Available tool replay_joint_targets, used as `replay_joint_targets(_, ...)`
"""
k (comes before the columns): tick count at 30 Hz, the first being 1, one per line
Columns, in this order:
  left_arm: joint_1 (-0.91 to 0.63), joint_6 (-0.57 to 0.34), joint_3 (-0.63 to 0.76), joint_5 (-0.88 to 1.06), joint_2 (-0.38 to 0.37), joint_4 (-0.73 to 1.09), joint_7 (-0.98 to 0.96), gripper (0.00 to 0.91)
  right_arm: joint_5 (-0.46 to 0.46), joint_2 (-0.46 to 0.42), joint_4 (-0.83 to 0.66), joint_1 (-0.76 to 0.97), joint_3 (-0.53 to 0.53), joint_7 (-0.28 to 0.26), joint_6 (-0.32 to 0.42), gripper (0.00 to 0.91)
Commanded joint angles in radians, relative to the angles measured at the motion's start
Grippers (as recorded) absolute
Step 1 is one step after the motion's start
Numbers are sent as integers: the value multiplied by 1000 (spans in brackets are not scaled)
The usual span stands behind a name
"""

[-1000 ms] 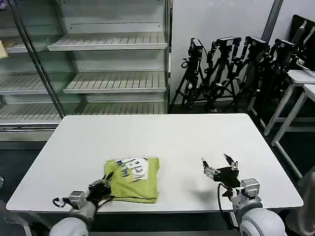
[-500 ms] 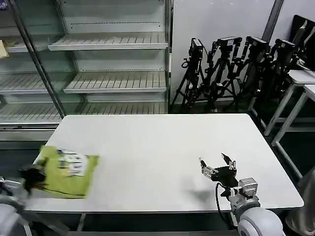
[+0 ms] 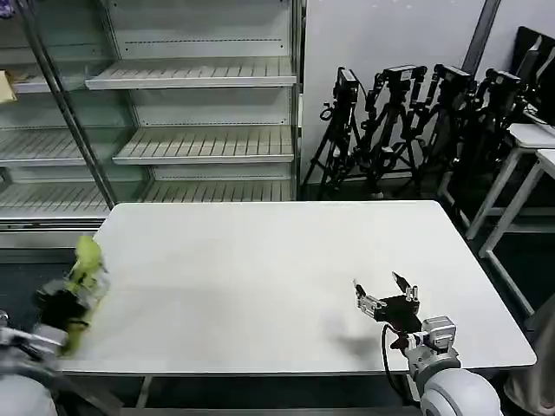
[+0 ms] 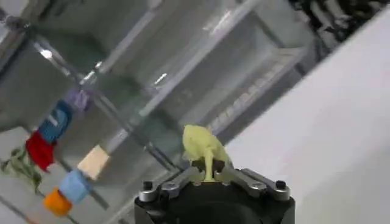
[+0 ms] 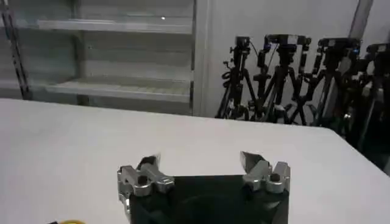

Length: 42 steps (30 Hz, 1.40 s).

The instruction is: Fold and organize the clothes.

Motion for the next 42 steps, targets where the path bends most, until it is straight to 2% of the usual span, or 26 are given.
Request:
replay_joint_targets(1,-139,-74,795,408,-297,0,-55,10,-1,-4,4,-7,13,-1,2,907)
replay_joint_targets(7,-284,-68,738,317,-264,25,-49,10,0,-8,9,-1,20,-2,1,907)
replay_joint_targets(12,-395,-65,780,270,-269,81,-43,10,5,-20,11,13,55,-3,-1,907)
replay_joint_targets(19,-502,55,862,21,-337,152,-102,10,48,-67,2,60,142,-6,-11,907)
replay_joint_targets(23,-575,179,884,-166,-376,196,-229,10,52,-78,-14,74,151,-10,-13,907)
replay_joint_targets(27,-623,178,895,-259,-410,250,-293,20,50,-74,-26,77,147,-13,-11,907)
replay_joint_targets(28,-630,177,898,-270,-420,258,-300,846,50,-72,-27,79,146,-14,-10,907)
replay_joint_targets(29,-642,165,904,-290,-431,266,-312,907,50,-72,-30,82,146,-15,-11,907)
replay_joint_targets(34,-647,137,933,-312,-457,262,-318,907,50,-75,-48,99,146,-18,-10,907)
replay_joint_targets(39,-621,127,958,-314,-457,185,-296,907,39,-73,-70,126,131,-27,-3,907)
replay_joint_targets(42,-600,122,920,-294,-437,120,-268,907,27,-59,-104,159,97,-4,38,907)
